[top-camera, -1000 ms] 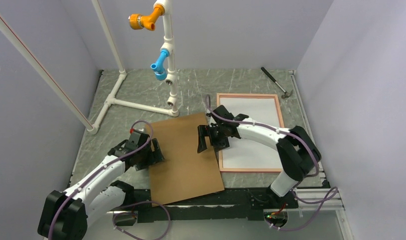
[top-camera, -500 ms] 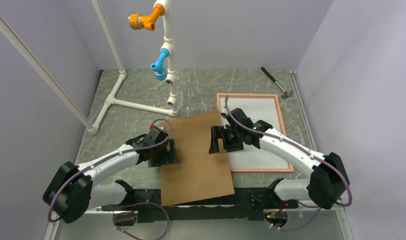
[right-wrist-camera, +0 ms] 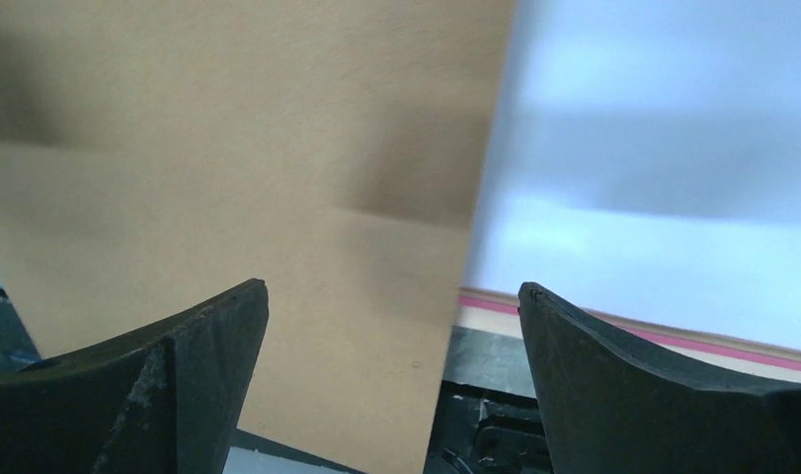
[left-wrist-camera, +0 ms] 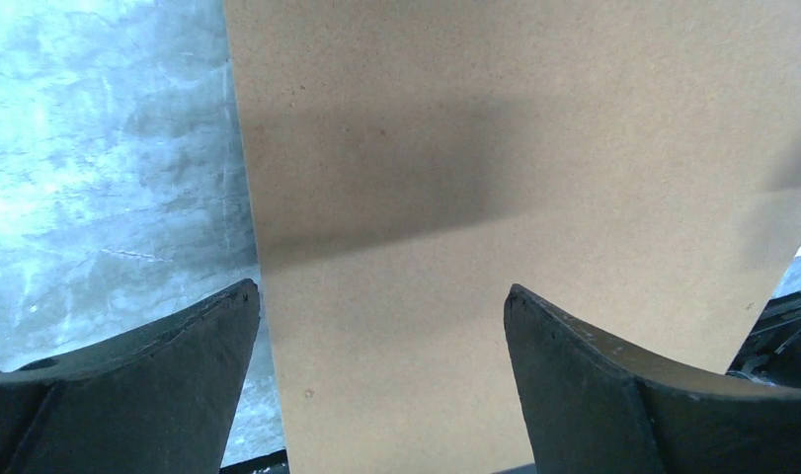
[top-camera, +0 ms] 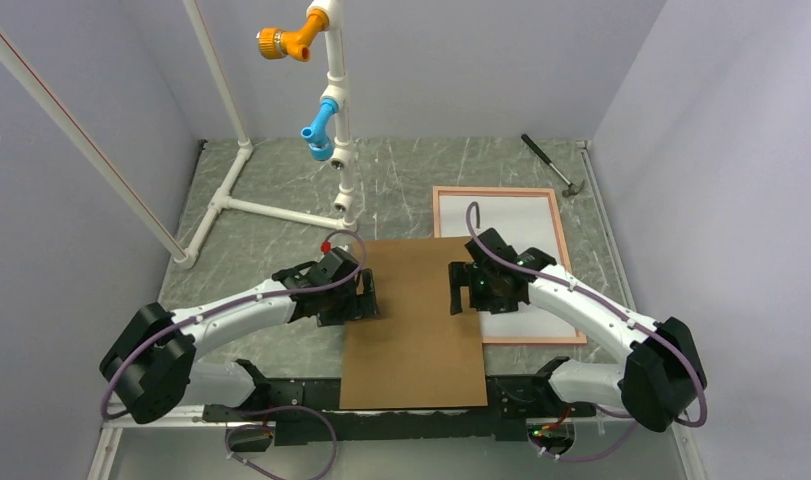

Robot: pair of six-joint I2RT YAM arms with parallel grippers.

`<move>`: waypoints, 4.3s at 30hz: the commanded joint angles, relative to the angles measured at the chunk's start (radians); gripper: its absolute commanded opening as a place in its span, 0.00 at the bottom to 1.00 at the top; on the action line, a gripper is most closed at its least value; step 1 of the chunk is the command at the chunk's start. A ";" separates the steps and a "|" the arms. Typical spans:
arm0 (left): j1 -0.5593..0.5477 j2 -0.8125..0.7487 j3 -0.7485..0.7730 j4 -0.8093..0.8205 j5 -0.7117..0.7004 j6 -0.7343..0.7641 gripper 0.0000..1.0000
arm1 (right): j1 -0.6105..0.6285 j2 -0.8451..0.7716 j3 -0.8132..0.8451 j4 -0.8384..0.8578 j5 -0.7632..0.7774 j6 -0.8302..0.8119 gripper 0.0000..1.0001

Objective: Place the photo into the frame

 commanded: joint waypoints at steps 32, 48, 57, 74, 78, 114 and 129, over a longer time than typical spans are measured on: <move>-0.009 -0.003 -0.154 0.375 0.155 -0.038 0.83 | -0.291 -0.246 -0.021 0.355 -0.827 -0.014 0.85; -0.054 0.003 0.000 0.317 0.151 0.006 0.84 | -0.239 -0.319 -0.054 0.977 -1.093 0.409 0.91; -0.054 -0.036 0.008 0.265 0.125 0.013 0.85 | -0.104 -0.259 -0.018 1.063 -1.052 0.429 0.94; 0.039 -0.431 0.083 0.069 0.118 0.046 0.90 | -0.085 -0.208 -0.007 1.082 -1.023 0.421 0.94; 0.115 -0.487 0.147 0.054 0.194 0.064 0.90 | -0.083 -0.203 -0.011 1.099 -1.025 0.431 0.94; 0.168 -0.227 0.509 -0.207 0.300 0.194 0.85 | -0.006 -0.107 0.020 0.945 -0.924 0.292 0.95; 0.169 -0.222 0.548 -0.368 0.196 0.264 0.26 | -0.097 -0.112 0.097 0.432 -0.644 0.034 0.96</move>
